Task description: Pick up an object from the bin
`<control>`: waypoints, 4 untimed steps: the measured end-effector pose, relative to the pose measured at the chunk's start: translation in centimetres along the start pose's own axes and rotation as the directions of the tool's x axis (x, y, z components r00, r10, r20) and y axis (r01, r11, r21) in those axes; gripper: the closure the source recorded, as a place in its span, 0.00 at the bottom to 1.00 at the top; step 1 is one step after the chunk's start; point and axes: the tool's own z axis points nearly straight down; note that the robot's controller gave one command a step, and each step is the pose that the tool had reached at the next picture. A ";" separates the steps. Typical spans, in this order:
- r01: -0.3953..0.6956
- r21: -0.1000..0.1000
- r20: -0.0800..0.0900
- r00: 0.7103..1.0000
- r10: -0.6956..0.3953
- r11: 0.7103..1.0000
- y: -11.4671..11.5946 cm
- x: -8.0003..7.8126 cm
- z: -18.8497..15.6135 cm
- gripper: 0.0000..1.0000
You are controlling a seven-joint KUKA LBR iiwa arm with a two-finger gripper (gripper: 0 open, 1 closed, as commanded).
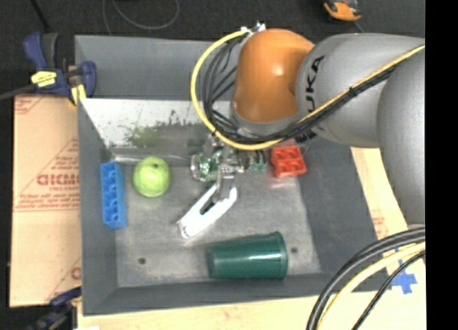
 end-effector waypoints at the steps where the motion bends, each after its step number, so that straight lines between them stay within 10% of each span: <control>1: -0.001 0.000 0.007 1.000 0.001 1.000 0.0 -0.1 -0.5 0.00; 3: 0.208 0.003 0.012 0.978 -0.208 0.978 -2.4 1.3 7.2 0.00; 4: 0.217 0.000 0.006 0.976 -0.217 0.976 -3.1 0.5 9.9 1.00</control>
Offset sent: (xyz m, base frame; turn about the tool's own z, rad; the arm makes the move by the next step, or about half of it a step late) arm -0.0202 -0.0200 -0.0873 -0.2970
